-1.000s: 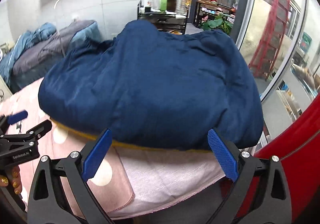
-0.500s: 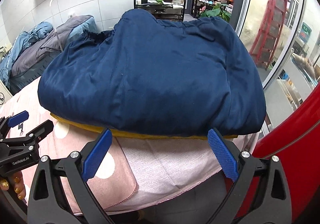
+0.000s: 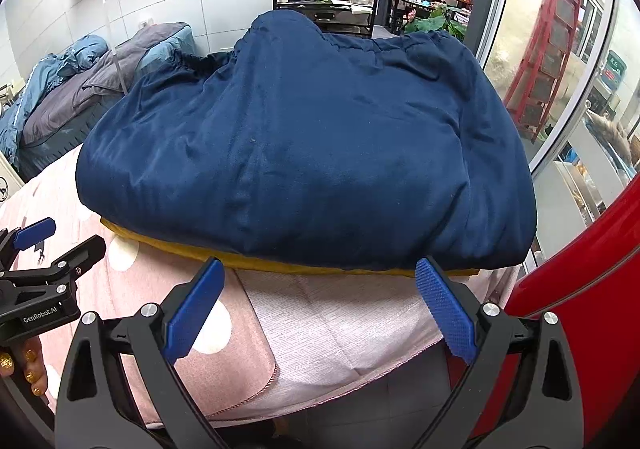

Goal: Fold large clothes
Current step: 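Release the folded jacket and hold both grippers open above it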

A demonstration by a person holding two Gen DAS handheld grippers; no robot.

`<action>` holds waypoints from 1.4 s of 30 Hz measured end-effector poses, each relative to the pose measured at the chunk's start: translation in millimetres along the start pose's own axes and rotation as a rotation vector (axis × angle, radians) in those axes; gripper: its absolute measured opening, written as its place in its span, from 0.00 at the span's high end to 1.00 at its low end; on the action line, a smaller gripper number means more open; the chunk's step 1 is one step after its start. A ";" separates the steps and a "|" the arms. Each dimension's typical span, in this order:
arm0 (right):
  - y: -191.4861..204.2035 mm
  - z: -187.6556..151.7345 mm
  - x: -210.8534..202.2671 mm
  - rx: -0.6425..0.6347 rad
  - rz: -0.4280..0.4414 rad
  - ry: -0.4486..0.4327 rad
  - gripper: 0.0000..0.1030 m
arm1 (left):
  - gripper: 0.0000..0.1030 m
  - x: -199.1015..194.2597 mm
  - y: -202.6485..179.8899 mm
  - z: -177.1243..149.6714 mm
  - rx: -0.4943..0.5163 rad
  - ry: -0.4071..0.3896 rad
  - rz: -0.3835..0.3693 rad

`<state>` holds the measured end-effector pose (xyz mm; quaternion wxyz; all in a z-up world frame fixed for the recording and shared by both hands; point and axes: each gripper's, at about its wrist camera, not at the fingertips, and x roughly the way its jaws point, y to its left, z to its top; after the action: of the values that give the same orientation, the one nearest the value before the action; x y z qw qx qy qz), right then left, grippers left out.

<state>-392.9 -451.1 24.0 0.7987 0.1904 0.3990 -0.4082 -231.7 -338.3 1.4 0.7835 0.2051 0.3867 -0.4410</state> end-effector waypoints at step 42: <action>2.2 5.5 2.6 -0.010 -0.005 0.008 0.08 | 0.06 3.1 -6.8 5.8 0.044 0.020 0.014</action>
<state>-387.5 -454.6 25.2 0.7970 0.1869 0.4049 -0.4073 -234.0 -347.4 2.7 0.7780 0.2291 0.3832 -0.4420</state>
